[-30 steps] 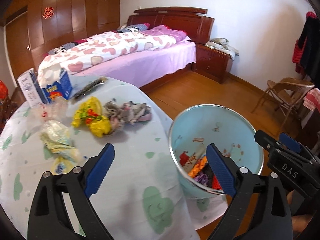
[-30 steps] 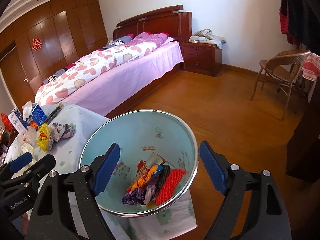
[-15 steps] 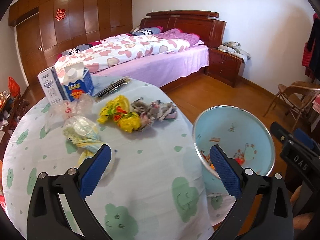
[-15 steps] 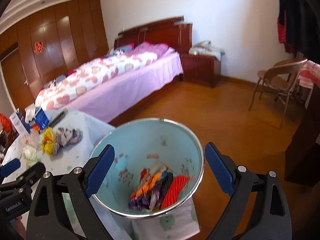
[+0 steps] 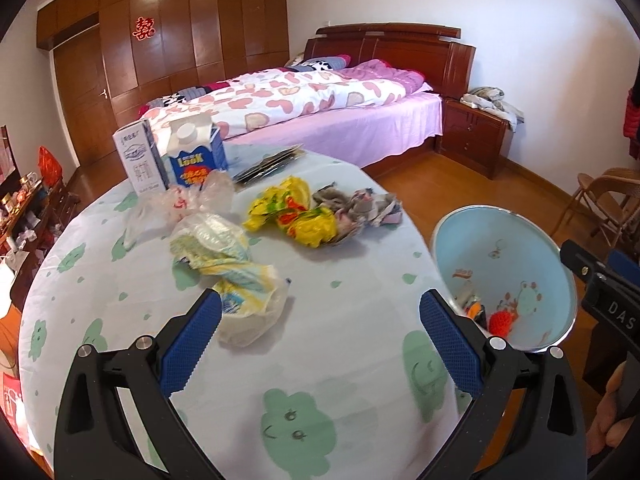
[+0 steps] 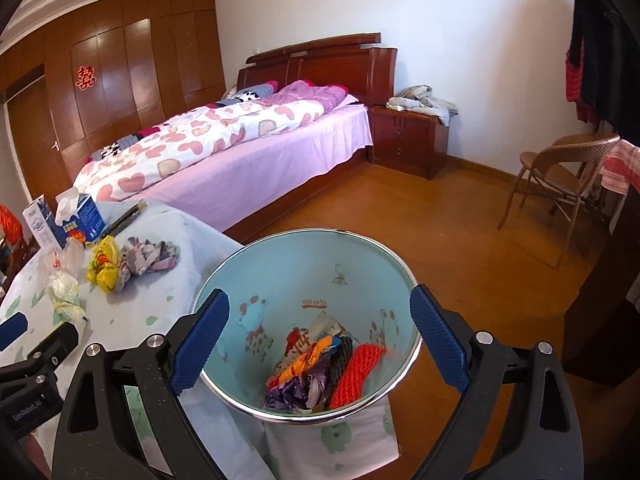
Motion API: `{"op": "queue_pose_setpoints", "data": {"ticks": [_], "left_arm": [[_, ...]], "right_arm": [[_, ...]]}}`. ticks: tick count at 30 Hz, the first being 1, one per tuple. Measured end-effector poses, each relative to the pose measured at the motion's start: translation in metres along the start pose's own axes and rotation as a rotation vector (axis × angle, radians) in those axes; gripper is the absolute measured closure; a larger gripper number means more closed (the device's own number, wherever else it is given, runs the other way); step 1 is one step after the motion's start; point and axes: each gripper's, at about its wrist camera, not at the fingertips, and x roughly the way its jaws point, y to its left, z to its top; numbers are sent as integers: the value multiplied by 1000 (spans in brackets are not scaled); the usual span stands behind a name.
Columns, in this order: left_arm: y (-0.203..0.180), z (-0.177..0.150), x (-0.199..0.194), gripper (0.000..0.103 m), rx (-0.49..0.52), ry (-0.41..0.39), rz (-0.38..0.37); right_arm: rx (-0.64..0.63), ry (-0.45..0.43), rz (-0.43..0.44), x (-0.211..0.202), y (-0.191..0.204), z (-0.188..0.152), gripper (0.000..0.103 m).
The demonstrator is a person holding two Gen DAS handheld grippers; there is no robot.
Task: Collect trash
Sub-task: 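Move both open grippers back from the bin toward the table, then grasp the yellow plastic bag with the left gripper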
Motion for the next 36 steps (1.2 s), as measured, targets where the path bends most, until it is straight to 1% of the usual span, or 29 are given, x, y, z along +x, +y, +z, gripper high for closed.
{"op": "queue_pose_setpoints", "data": {"ticks": [5, 11, 16, 21, 29, 36], "left_arm": [[15, -5, -2, 6, -26, -2, 22], [34, -11, -7, 6, -41, -7, 55], [52, -18, -9, 6, -65, 4, 86], [71, -25, -9, 6, -92, 15, 105], [95, -35, -14, 6, -120, 17, 104], [118, -50, -19, 6, -144, 24, 120]], "right_arm": [[-32, 8, 12, -2, 10, -2, 13], [-21, 32, 17, -3, 17, -4, 13], [-62, 7, 44, -11, 30, -6, 13], [-79, 7, 63, -15, 42, -9, 13], [-119, 24, 85, -21, 67, -17, 13], [-155, 36, 116, -22, 89, -30, 13]]}}
